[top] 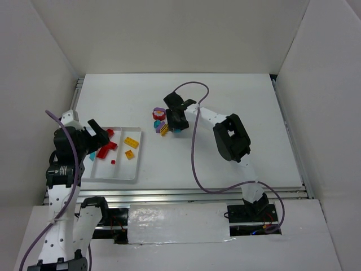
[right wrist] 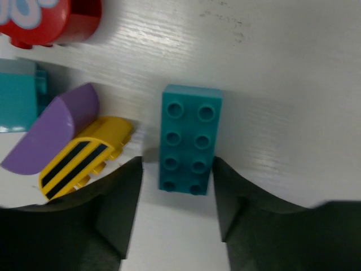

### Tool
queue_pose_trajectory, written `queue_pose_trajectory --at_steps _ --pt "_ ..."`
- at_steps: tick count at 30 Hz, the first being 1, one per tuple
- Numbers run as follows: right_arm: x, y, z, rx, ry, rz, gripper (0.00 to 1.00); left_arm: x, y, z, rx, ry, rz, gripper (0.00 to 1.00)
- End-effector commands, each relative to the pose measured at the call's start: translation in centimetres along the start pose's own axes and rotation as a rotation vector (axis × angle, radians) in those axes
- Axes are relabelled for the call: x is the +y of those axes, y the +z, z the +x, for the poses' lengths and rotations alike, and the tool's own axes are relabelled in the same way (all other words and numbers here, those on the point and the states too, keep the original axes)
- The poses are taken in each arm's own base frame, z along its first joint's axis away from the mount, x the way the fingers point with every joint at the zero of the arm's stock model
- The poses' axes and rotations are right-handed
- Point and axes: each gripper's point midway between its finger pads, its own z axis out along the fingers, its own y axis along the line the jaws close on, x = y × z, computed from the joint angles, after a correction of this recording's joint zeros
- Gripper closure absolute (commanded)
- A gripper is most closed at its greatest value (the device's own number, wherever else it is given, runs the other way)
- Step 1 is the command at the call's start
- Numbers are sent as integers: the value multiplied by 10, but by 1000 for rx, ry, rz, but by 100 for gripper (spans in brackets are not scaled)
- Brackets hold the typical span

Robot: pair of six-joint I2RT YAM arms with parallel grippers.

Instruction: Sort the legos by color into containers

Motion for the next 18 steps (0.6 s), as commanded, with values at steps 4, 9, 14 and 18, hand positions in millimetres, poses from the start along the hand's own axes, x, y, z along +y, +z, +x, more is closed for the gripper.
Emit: queue_pose_trajectory --at_steps 4,9,14,18 --pt "-13 2 -4 9 -35 96 64 -13 -2 -3 -13 41 57 1" --pt "-15 -10 9 28 -40 83 100 -19 -1 2 5 46 92 1" --pt "59 -123 11 -170 -130 -410 100 -88 -11 25 132 108 531 0" --pt "105 -195 59 -117 -217 -835 100 -132 -33 43 225 60 887 1"
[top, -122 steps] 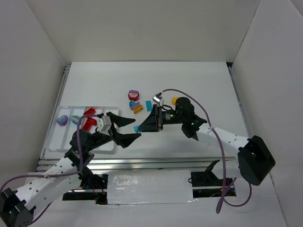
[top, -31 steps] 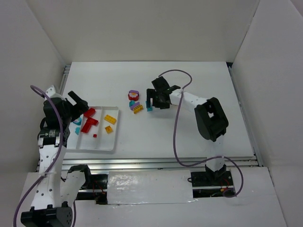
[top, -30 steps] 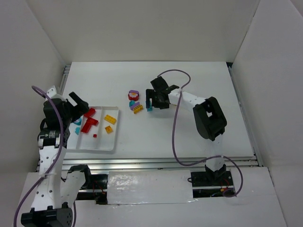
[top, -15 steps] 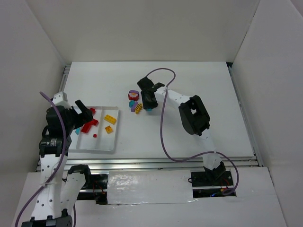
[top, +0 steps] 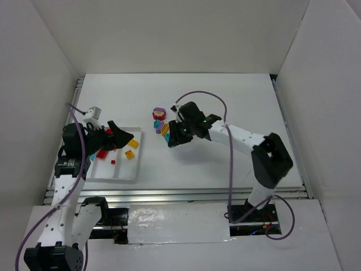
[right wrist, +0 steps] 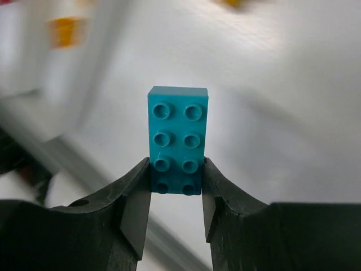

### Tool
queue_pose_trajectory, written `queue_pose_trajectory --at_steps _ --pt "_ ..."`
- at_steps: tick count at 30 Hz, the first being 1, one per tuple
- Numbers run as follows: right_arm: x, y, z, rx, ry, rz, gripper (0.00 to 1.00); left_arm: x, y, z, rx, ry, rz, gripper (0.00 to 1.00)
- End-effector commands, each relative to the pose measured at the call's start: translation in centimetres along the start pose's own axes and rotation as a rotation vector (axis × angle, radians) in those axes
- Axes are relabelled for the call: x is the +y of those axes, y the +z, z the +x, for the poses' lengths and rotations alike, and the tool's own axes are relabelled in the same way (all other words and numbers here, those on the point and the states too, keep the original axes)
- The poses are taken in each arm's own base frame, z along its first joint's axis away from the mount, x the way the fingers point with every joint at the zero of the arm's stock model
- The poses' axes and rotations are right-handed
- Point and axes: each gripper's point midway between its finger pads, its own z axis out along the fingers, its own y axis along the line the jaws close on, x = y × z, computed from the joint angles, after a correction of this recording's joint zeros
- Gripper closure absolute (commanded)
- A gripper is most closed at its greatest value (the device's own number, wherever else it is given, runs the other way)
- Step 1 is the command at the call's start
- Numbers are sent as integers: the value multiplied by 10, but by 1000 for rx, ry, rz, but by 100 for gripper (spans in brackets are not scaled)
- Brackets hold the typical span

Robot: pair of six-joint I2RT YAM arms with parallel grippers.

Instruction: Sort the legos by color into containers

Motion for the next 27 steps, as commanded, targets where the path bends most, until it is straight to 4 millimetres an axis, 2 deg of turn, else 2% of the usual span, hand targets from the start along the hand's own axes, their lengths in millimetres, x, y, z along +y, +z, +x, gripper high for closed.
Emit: queue_pose_trajectory --at_steps 1,2,3,4,5,6,8,9,14,19,22,23,25,26,27 --pt "111 -65 0 -63 -151 -564 100 -63 -1 15 78 -36 424 0" --pt "121 -74 7 -49 -160 -628 100 -70 -1 10 58 -23 468 0" --pt "132 -90 9 -61 -181 -696 100 -75 -2 11 63 -25 501 1" --pt "140 -97 14 -65 -180 -767 100 -78 -2 15 78 -55 525 0" --pt "153 -114 26 -24 -201 -876 100 -86 -4 17 84 -48 564 1" --pt "162 -127 20 -72 -243 -944 100 -96 -10 14 78 -38 621 0" --pt "170 -140 28 -44 -228 -1007 100 -106 -14 17 86 -29 670 0" --pt "175 -148 26 -59 -239 -1035 100 -117 -20 19 88 -7 723 0" --pt "186 -169 25 -65 -266 -1115 100 -140 -35 22 74 38 820 1" --pt "191 -178 22 -81 -281 -1143 100 -142 -36 27 97 50 834 2" --pt "192 -176 19 -83 -271 -1136 100 -144 -37 29 102 49 856 9" --pt "192 -174 17 -84 -271 -1137 100 -146 -38 29 103 50 870 17" --pt "193 -171 14 -82 -261 -1136 100 -151 -41 30 107 52 903 24" --pt "193 -169 12 -80 -255 -1131 100 -152 -42 30 115 41 912 35" --pt "195 -169 7 -92 -261 -1125 100 -153 -43 30 116 41 918 43"
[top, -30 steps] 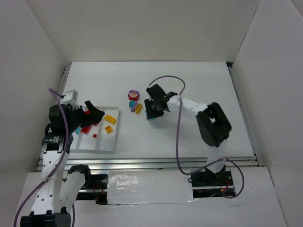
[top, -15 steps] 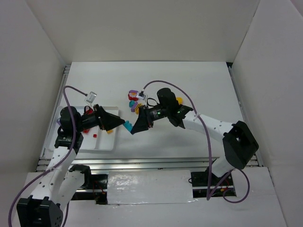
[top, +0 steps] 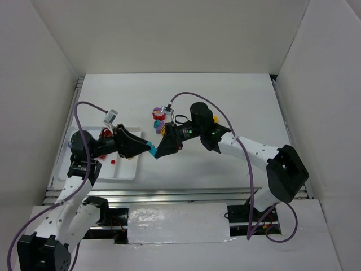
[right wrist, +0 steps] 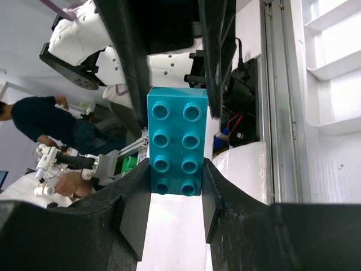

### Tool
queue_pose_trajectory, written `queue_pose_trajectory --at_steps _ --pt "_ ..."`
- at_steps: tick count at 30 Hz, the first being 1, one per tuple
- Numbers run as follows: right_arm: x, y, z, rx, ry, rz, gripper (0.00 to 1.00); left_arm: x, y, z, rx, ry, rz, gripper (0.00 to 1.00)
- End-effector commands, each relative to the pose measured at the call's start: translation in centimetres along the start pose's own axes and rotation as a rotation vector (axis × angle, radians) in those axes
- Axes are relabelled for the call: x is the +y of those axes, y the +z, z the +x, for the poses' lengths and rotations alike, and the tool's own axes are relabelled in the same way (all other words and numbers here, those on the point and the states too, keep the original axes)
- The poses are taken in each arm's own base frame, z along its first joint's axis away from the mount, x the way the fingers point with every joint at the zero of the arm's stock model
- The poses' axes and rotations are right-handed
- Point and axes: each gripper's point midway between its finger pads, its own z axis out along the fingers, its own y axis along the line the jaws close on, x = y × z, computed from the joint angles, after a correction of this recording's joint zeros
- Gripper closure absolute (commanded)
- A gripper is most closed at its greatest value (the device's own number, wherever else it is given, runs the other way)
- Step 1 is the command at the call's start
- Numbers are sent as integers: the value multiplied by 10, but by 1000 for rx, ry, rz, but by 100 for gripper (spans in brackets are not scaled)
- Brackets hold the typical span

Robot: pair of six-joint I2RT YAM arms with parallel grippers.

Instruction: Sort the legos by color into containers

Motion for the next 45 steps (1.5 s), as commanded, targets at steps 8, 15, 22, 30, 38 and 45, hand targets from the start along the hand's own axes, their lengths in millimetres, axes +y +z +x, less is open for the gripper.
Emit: queue_pose_trajectory --at_steps 8,15,22,30,38,45 --pt "-18 11 -36 -63 -68 59 74 -8 7 -10 -1 53 60 100" --pt "-141 -39 -25 -214 187 550 0 129 -57 -57 -196 -113 -832 100" --pt "-171 -81 12 -245 216 820 0 211 -234 -43 -557 -415 -1702 100" --pt "-156 -90 31 -207 189 828 0 225 -295 -16 -712 -574 -2077 100" --pt "-136 -98 37 -200 164 822 0 229 -315 10 -776 -670 -2151 93" --pt "-126 -93 32 -188 154 805 0 238 -317 13 -769 -715 -2120 21"
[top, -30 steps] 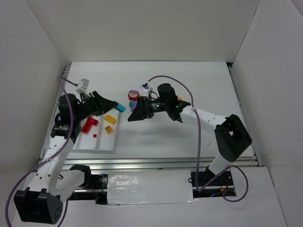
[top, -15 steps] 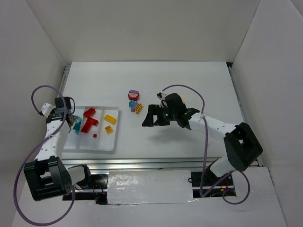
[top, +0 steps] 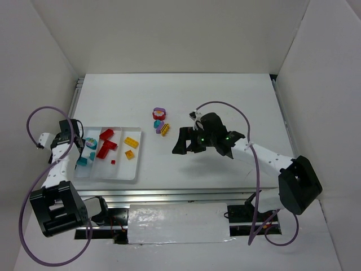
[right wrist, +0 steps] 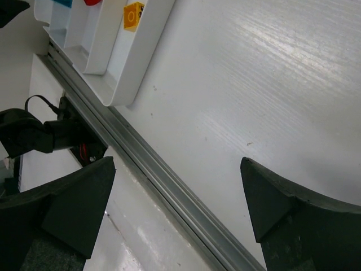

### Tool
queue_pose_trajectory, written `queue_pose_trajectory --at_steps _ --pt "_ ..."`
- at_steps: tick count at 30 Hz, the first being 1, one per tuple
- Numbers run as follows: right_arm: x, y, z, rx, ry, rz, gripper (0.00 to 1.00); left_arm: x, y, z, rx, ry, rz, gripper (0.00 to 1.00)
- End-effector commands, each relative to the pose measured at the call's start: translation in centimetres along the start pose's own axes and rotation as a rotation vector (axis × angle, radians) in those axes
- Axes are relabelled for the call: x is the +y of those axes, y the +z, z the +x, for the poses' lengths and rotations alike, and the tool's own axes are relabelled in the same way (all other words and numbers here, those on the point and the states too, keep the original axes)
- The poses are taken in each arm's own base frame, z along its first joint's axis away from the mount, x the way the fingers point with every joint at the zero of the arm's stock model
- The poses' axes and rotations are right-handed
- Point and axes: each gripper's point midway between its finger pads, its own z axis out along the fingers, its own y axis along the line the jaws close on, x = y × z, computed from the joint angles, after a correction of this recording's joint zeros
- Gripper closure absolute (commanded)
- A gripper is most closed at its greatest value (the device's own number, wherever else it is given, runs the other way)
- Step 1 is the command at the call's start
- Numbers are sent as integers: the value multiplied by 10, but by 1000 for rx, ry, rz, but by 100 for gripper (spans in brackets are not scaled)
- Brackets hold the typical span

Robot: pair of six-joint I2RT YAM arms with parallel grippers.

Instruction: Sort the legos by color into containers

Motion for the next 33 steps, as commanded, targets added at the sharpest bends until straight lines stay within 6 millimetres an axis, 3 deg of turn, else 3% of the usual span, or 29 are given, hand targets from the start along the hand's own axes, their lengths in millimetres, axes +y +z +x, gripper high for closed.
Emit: queue_pose_trajectory --at_steps 1,7,9,13,14,15,19,25,29,33 --pt "13 -6 -8 -7 -40 -17 0 -4 3 -2 -1 -27 15 2" --pt "5 6 -19 -18 -18 38 0 -21 -1 4 48 9 101 0" --pt "-10 16 -22 -21 15 121 0 -28 -5 4 54 33 153 1" --pt "-42 32 -51 -68 67 335 0 -31 -8 11 71 41 206 0" --pt "-53 41 -49 -46 81 377 0 -29 -6 11 66 33 198 0" --pt "-50 43 -59 -58 82 382 0 -26 -4 13 66 25 181 0" --pt "-34 54 -59 -55 77 292 0 -6 5 9 35 -16 51 0" --pt "-29 63 -41 -9 51 260 0 -15 5 2 17 -27 74 4" --pt "-34 66 -33 11 53 265 0 -10 10 6 11 -48 59 14" --pt "-29 69 -30 27 44 242 0 -6 19 14 16 -37 29 14"
